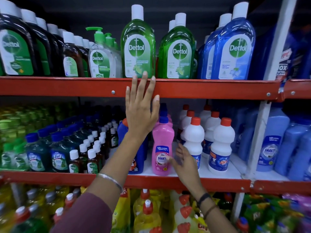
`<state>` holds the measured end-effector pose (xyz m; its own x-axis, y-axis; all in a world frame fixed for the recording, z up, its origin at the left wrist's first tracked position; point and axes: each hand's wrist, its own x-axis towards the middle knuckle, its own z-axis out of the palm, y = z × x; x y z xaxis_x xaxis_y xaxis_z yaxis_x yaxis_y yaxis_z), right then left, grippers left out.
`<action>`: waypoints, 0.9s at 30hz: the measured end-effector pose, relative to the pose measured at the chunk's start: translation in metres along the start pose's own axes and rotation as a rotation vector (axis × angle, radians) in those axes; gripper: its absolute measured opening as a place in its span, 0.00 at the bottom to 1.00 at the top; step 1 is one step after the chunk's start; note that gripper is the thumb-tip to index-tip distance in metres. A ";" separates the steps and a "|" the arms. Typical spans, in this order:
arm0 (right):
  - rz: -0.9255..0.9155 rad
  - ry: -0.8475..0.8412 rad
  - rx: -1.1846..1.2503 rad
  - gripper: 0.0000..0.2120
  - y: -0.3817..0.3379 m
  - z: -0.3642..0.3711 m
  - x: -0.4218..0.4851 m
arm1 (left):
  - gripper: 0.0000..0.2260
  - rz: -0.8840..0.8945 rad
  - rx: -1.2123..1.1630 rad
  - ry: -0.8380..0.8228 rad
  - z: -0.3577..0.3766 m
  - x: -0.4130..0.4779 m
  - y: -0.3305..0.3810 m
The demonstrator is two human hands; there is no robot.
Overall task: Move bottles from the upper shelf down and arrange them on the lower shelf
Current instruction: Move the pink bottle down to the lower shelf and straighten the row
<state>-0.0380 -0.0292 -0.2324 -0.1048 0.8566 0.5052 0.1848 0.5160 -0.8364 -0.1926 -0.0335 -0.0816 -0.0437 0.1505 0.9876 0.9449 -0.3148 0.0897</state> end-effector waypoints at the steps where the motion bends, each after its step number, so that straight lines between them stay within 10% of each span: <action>1: -0.027 0.058 0.000 0.26 -0.004 -0.010 -0.006 | 0.22 -0.002 -0.088 -0.013 -0.001 -0.010 0.008; 6: -0.198 0.476 0.076 0.10 -0.015 -0.066 -0.026 | 0.20 0.071 -0.366 -0.098 0.015 -0.077 0.057; 10: -0.130 0.589 0.203 0.21 0.007 -0.111 -0.019 | 0.20 0.011 -0.581 -0.246 0.031 -0.122 0.104; 18: 0.244 0.258 0.240 0.58 0.045 -0.161 0.002 | 0.37 -0.676 -0.966 -0.731 0.086 -0.165 0.173; 23: 0.353 0.138 0.318 0.35 0.045 -0.167 0.006 | 0.19 -0.950 -1.051 -0.695 0.103 -0.153 0.186; 27: 0.344 0.172 0.281 0.31 0.049 -0.167 0.007 | 0.27 -0.982 -1.058 -0.747 0.109 -0.155 0.178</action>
<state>0.1333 0.0008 -0.2341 0.0834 0.9769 0.1969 -0.0940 0.2044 -0.9744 0.0175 -0.0104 -0.2324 -0.0060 0.9684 0.2494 0.0031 -0.2494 0.9684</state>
